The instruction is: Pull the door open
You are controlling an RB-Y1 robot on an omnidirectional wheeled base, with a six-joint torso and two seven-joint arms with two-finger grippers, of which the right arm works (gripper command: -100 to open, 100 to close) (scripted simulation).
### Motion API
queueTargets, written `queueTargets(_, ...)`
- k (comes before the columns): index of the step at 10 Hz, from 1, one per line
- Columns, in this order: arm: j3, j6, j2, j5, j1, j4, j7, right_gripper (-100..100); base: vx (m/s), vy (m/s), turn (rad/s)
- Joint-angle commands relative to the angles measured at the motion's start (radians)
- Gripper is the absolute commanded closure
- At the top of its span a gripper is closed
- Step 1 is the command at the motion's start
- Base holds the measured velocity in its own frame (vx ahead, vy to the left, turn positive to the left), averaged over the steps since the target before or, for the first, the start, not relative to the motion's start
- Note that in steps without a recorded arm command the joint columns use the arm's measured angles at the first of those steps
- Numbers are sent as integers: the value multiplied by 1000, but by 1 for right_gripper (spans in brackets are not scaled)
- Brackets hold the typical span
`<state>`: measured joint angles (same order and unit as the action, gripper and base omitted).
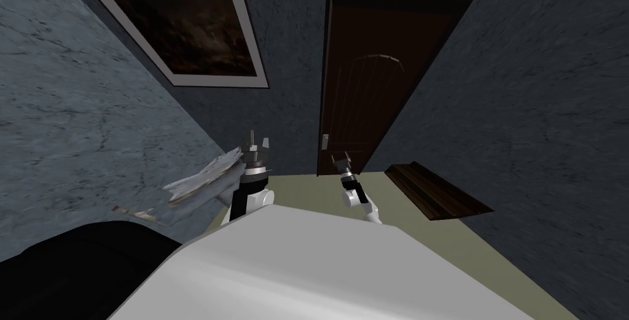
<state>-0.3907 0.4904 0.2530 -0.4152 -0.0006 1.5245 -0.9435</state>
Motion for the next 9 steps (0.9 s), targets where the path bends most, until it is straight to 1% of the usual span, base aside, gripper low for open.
queueTargets(1,-15,-2,10,-18,-19,-30,-33,-100,83,56,-75)
queueTargets(9,-82,-16,46,-103,-111,-172,-174,-100,84,55,-64)
